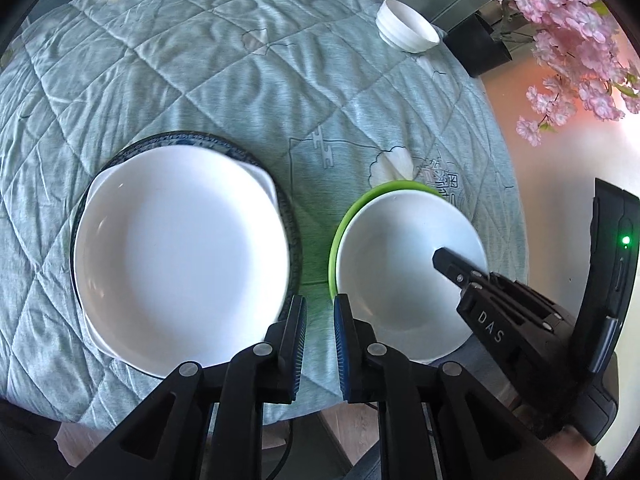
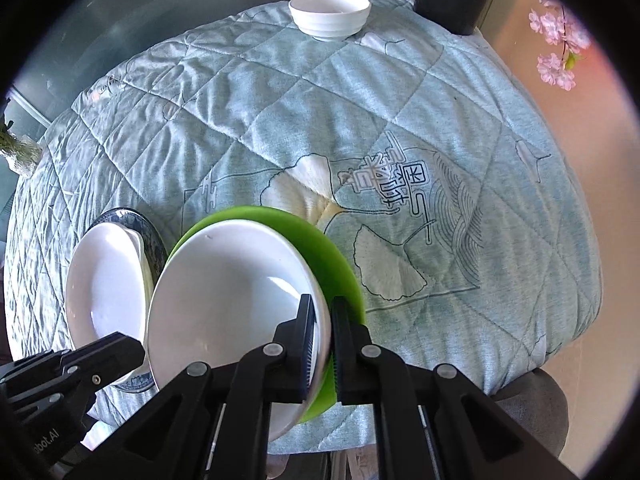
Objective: Organize plates and bowls
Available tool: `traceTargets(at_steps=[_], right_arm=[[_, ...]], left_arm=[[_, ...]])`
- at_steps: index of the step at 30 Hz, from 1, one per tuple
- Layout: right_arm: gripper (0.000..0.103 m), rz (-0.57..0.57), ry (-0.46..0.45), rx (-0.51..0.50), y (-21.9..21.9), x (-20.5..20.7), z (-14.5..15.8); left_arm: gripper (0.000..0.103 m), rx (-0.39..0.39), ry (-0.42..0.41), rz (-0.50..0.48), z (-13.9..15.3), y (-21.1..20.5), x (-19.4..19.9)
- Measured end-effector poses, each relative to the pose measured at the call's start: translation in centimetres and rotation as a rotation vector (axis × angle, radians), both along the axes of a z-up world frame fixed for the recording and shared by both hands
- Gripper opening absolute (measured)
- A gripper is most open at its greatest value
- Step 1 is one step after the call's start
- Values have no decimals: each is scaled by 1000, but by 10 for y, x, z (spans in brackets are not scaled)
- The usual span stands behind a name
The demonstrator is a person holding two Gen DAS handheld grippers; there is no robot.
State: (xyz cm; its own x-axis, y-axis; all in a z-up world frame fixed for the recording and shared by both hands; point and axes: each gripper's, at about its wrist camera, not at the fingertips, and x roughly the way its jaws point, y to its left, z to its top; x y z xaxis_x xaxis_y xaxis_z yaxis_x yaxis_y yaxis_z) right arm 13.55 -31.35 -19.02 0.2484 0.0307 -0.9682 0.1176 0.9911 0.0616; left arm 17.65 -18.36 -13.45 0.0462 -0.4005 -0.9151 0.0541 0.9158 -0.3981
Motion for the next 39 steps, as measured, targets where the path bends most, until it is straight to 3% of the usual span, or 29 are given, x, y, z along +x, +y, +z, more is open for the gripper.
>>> traceTargets(at_steps=[7,9,12,15,17,24,28,33,39], right_arm=[[16,-1,-16,-8,1,-2,10],[30,-3,-35,-16,-1,-3,19],[36,8,-79,1,-5,-5,35],[36,13,-99,39,-10,-7,45],[36,10,-96,55,-16,-6,45],[35,-34,40,190,-42,-1,1],[26,-34,59,250,-40,-2,-9],[21,-34,63,250,-39,0,-15],[21,-28,53,256,-40,5,-16]], left_arm=[[12,-7,-11,3,1,4,-5],[12,-11,-24,6,5,5,-6],[12,-34,-36,1,11,5,-7],[18,-42,-31,-15,13,2,-6],[30,-50,-25,-19,12,0,-5],[30,-78,6,-45,-3,-18,14],[30,-74,13,-69,-12,-34,27],[28,-63,41,-99,-23,-46,35],[25,-51,48,-99,-27,-46,36]])
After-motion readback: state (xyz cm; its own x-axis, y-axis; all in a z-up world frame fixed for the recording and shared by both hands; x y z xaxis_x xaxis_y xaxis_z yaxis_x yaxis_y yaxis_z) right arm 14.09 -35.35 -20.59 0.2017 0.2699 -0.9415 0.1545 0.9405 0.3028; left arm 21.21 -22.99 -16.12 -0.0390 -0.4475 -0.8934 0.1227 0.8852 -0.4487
